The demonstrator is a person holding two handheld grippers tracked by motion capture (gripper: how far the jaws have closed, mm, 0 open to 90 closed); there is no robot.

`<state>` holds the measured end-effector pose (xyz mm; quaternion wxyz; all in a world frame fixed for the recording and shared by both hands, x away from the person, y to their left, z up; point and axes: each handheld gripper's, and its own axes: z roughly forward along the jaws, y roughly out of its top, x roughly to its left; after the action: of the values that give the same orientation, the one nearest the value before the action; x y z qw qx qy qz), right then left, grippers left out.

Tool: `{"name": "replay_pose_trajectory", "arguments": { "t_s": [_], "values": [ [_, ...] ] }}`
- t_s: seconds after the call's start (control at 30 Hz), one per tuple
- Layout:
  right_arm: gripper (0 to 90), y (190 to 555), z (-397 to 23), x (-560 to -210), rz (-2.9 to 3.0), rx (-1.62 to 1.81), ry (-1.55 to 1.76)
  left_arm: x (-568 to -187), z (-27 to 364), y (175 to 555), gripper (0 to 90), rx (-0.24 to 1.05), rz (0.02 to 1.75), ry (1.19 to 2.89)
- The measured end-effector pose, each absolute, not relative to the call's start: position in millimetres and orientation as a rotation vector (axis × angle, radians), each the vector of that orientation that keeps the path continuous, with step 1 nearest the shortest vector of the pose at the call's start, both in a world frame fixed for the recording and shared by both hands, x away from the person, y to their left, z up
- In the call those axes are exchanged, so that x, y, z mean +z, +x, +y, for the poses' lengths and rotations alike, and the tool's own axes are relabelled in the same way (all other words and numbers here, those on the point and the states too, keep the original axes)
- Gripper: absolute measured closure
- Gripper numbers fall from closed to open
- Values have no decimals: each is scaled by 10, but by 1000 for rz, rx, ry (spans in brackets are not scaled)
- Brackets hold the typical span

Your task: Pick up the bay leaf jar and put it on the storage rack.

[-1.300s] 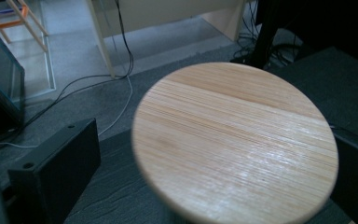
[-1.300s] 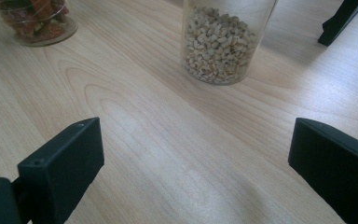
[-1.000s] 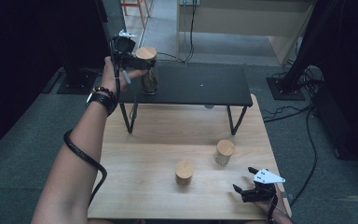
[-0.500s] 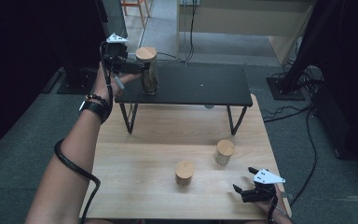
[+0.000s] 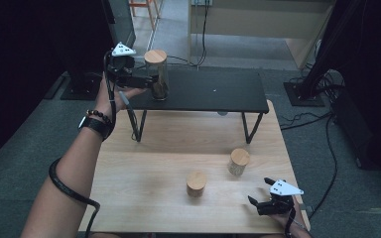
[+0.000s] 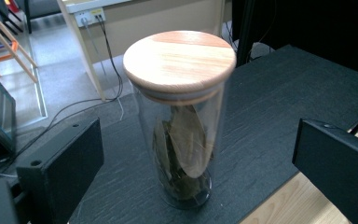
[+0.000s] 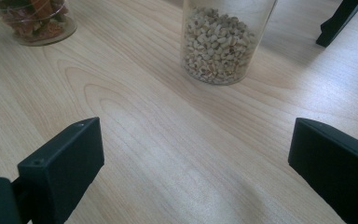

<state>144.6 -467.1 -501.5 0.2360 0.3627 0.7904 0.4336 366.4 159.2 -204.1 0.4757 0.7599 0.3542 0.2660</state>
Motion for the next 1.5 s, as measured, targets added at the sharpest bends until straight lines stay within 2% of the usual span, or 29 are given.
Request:
{"name": "replay_pose_trajectory", "arguments": {
  "t_s": [0.23, 1.5],
  "values": [
    [31, 1441, -4668, -5016, 2165, 1188, 995, -2074, 1630, 3545, 20, 696, 872, 1837],
    [30, 1423, -4666, -5024, 2154, 1188, 995, -2510, 1926, 3213, 20, 628, 901, 1856]
  ]
}}
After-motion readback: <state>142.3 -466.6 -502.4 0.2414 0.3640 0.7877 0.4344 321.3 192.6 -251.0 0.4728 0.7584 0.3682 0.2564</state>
